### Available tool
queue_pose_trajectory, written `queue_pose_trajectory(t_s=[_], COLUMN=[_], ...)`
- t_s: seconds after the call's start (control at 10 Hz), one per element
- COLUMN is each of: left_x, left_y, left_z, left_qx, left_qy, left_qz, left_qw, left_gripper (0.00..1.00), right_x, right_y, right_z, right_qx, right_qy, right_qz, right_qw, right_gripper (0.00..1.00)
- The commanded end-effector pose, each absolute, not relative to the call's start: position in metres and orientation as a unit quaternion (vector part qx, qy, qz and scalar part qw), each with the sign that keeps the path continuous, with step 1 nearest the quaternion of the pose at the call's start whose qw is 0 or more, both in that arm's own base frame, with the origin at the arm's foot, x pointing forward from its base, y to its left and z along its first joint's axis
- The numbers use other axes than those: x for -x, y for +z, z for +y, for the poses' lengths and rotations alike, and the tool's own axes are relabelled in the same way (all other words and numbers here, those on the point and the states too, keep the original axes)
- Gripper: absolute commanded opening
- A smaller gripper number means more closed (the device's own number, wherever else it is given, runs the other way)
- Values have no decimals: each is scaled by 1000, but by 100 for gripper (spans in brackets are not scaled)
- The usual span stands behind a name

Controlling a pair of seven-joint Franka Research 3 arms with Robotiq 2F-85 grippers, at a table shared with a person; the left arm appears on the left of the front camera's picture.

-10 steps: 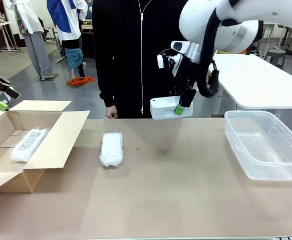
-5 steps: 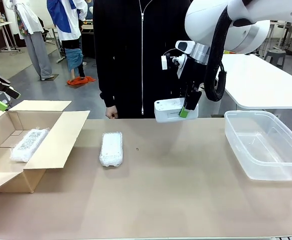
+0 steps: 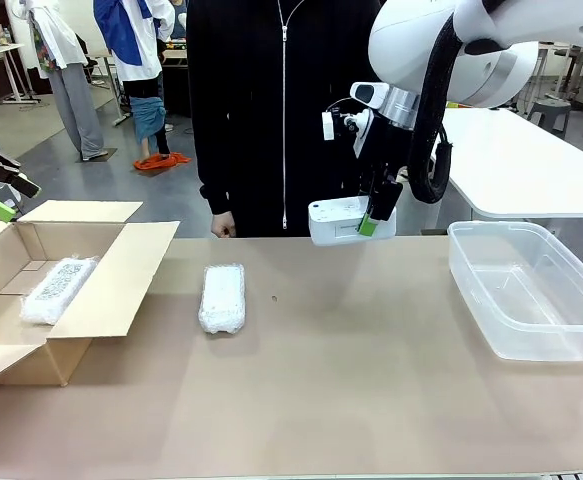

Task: Separate and place wrapped and unwrapped clocks.
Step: If the picked Digital clock is wrapped, place it in the Package Box ; if not, place it in the Organizing box.

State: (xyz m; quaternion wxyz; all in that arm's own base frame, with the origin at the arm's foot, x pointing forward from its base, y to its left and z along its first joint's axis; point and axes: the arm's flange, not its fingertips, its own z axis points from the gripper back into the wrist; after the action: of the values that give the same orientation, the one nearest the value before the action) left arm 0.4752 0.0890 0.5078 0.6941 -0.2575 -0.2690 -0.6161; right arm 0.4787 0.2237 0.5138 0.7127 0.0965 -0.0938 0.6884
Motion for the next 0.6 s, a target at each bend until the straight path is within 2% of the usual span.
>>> queue_pose_trajectory(t_s=[0.0, 0.5], left_x=[-474, -474], left_y=[509, 509], left_z=[90, 90], left_qx=[255, 255], left_qy=[-619, -619], left_qz=[-264, -264], left_qw=[694, 694], left_gripper=[100, 100], right_x=[-478, -478], right_y=[511, 511], right_z=[225, 225], right_qx=[-86, -86], right_qy=[683, 683], right_qz=[-98, -98], right_qw=[719, 719], right_gripper=[0, 0])
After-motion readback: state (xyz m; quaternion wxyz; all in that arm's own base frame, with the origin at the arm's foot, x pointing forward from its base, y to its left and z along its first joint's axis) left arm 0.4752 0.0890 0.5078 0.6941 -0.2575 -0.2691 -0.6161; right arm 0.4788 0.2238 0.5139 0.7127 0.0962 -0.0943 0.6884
